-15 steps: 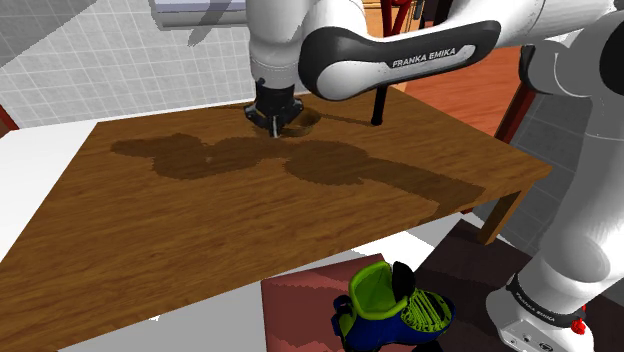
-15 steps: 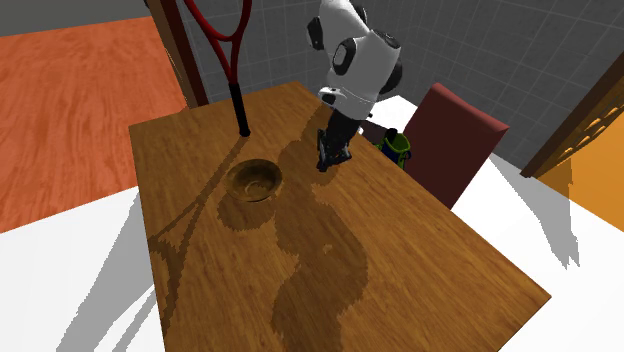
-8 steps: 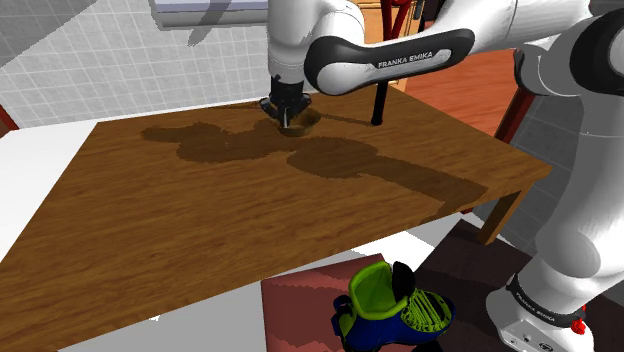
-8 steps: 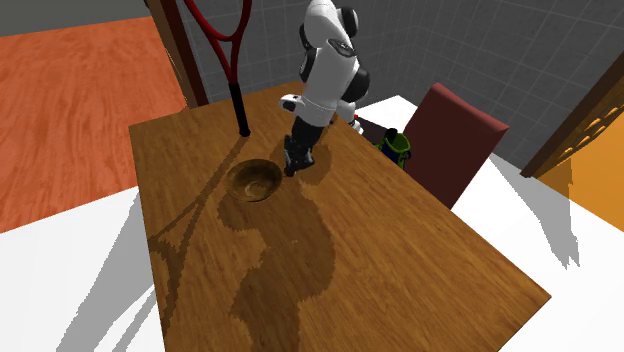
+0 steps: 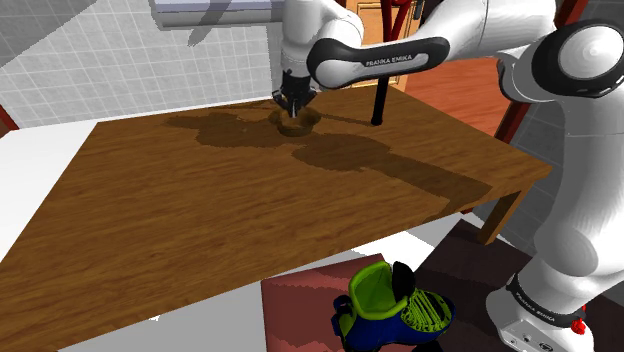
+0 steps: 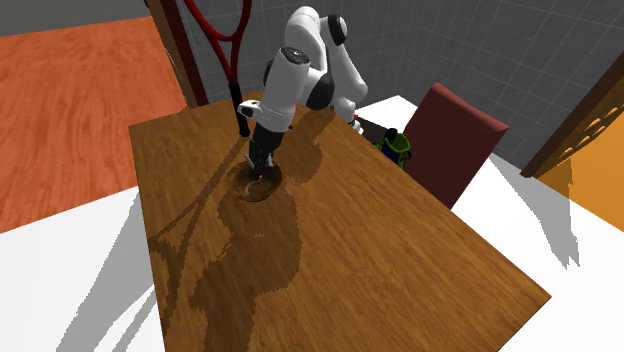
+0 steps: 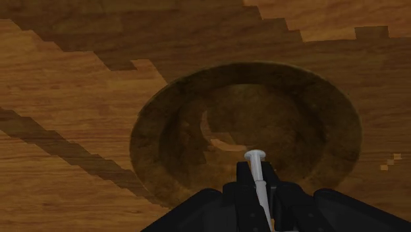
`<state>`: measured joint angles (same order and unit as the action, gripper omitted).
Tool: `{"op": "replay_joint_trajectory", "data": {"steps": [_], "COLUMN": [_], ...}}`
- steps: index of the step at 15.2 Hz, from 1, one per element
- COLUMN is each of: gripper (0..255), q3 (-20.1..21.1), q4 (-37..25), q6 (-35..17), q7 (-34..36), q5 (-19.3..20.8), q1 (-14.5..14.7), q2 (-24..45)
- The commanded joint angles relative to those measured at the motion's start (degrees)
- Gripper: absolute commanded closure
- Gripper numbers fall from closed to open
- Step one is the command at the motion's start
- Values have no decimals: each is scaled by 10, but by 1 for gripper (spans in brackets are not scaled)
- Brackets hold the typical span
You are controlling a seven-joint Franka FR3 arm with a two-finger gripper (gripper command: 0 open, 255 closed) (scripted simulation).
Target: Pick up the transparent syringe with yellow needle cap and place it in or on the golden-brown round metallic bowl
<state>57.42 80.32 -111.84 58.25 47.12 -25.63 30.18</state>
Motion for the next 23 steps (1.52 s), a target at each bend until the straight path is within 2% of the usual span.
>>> {"op": "replay_joint_trajectory", "data": {"steps": [1, 8, 9, 14, 18, 23], "gripper": [255, 255, 0, 0, 0, 0], "q3": [-6, -6, -6, -6, 17, 17], "q4": [-2, -2, -2, -2, -15, -15], "q6": [-9, -9, -9, -9, 31, 31], "q7": [-7, -7, -7, -7, -21, -21], "q5": [6, 6, 6, 6, -25, -25], "q1": [-4, -4, -4, -4, -14, -14], "q2": [10, 10, 10, 10, -27, -27]}}
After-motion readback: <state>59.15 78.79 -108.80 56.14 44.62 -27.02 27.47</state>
